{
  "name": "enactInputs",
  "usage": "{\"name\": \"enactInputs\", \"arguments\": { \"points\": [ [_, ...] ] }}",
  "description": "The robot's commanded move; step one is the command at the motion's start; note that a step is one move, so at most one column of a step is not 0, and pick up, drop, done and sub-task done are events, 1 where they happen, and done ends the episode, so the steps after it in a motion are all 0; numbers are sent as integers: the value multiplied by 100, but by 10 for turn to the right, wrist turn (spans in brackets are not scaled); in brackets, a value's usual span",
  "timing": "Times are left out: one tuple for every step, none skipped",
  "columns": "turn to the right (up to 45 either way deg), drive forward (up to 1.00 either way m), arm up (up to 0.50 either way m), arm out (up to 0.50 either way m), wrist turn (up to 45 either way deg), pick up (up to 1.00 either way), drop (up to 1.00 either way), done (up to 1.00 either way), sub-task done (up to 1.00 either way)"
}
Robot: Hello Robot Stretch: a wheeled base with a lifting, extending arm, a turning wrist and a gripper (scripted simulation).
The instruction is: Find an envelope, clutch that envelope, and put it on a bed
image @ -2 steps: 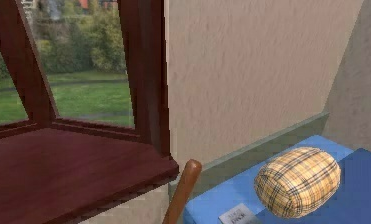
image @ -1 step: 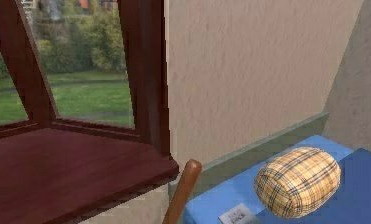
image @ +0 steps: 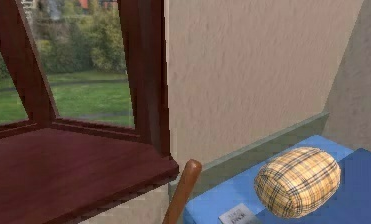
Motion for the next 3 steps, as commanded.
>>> {"name": "enactInputs", "arguments": {
  "points": [
    [0,0,0,0,0,0,100,0,0],
    [0,0,10,0,0,0,0,0,0],
    [0,0,0,-8,0,0,0,0,0]
  ]
}}
